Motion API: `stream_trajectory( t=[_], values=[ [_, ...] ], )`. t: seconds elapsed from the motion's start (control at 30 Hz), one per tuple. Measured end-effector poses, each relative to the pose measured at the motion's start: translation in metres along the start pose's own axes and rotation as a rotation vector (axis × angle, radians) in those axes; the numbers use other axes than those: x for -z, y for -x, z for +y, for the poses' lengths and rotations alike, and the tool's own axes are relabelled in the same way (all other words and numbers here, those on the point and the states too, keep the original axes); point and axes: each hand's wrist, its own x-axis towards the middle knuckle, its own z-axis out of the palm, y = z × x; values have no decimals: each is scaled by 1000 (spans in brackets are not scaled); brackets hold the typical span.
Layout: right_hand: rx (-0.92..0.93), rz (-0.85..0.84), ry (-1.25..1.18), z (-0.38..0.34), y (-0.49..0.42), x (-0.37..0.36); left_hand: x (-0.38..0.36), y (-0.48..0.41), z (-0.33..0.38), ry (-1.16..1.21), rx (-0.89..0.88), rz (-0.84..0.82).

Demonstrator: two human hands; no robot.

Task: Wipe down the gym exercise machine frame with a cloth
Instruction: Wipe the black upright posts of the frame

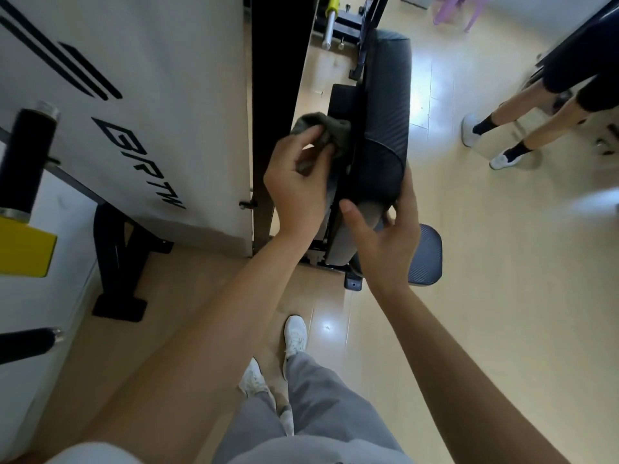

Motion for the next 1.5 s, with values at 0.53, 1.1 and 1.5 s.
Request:
stream_trajectory(
  t=[0.53, 1.1, 1.5],
  values=[
    [-27, -51, 14, 4, -4, 10, -9, 28, -82, 13, 453, -169],
    [-18, -25, -6, 12, 0, 3, -21, 9, -104, -165, 240, -172],
    [-21, -13, 42, 21, 2, -1, 5, 15, -134, -481, -122, -231]
  ],
)
